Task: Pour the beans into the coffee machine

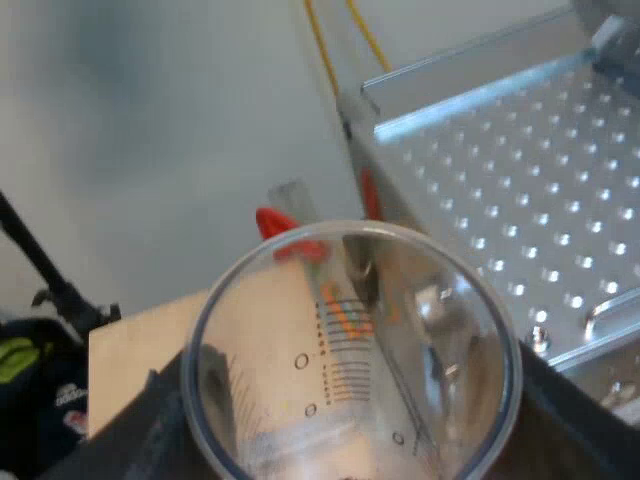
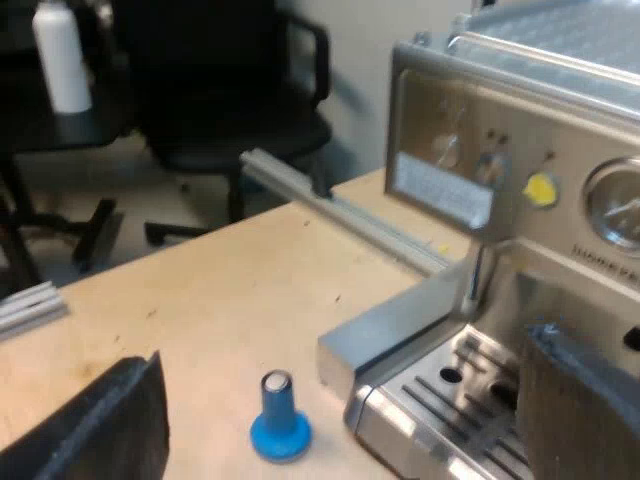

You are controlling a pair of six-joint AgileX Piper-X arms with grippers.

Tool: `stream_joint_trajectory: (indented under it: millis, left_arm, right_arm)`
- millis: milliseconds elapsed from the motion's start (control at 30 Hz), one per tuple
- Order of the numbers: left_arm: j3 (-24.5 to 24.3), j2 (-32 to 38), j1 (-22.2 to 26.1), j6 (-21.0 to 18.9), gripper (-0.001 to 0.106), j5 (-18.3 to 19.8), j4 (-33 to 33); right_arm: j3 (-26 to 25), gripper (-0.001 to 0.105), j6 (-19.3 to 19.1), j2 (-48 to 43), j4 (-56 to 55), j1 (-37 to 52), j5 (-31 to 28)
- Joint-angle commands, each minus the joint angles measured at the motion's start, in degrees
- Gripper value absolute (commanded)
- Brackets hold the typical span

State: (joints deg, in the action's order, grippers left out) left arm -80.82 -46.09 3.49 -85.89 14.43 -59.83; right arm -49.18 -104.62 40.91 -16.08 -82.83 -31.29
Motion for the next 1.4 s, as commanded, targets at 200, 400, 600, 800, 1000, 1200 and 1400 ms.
stream_joint_trajectory:
  millis: [200, 400, 600, 800, 1000, 1200, 1400]
  left_arm:
    - [13.2, 5.6, 3.4, -3.1, 0.0, 3.0, 7.7]
    - [19.6, 5.7, 4.1, -4.4, 0.0, 3.9, 11.1]
    - [25.5, 5.7, 9.1, -5.2, 0.0, 4.8, 15.8]
    - [30.4, 3.9, 9.4, -5.6, 0.0, 5.7, 23.0]
    - [33.0, 2.7, 9.3, -5.6, 0.0, 5.7, 26.7]
    - [39.6, -0.1, 9.3, -5.6, 0.0, 6.1, 36.9]
    - [44.7, -3.8, 9.3, -5.6, 0.0, 7.0, 47.8]
  right_arm:
    - [-0.6, 0.073, 3.0, 6.9, -0.9, 0.0, -0.1]
    - [-0.5, 0.073, 7.2, 12.6, -0.6, 0.0, -0.1]
    - [2.1, 0.073, 7.2, 17.6, 6.8, 0.0, -0.1]
    - [4.5, 0.073, 7.2, 21.6, 16.1, 0.1, -0.1]
    - [4.7, 0.073, 7.2, 25.3, 20.8, 2.5, -0.1]
    - [4.7, 0.073, 7.2, 27.9, 27.2, 6.1, 0.6]
    - [4.7, 0.073, 7.2, 30.8, 29.0, 8.4, 1.2]
